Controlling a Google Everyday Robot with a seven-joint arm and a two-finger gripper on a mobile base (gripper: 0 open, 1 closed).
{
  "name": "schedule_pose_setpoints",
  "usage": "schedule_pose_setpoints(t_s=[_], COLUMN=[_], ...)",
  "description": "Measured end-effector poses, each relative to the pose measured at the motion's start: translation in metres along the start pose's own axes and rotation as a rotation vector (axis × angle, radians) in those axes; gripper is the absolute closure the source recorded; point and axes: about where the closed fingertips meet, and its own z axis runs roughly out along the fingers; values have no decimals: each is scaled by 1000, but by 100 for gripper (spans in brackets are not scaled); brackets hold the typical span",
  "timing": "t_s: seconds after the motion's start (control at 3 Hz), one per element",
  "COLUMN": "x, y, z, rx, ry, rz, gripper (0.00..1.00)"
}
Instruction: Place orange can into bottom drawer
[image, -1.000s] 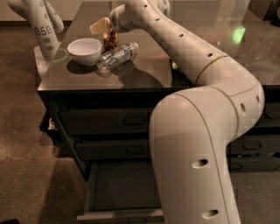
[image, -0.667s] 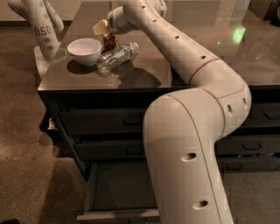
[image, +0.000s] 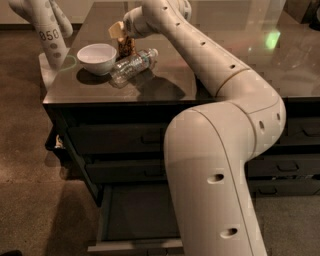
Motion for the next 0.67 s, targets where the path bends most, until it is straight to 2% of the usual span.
schedule_pose_setpoints(t_s=[0.33, 0.67], x=[-12, -28], y=[-8, -14], z=[-27, -78], rx=[32, 101], ry=[-52, -110], rz=[-10, -33], gripper=[100, 100])
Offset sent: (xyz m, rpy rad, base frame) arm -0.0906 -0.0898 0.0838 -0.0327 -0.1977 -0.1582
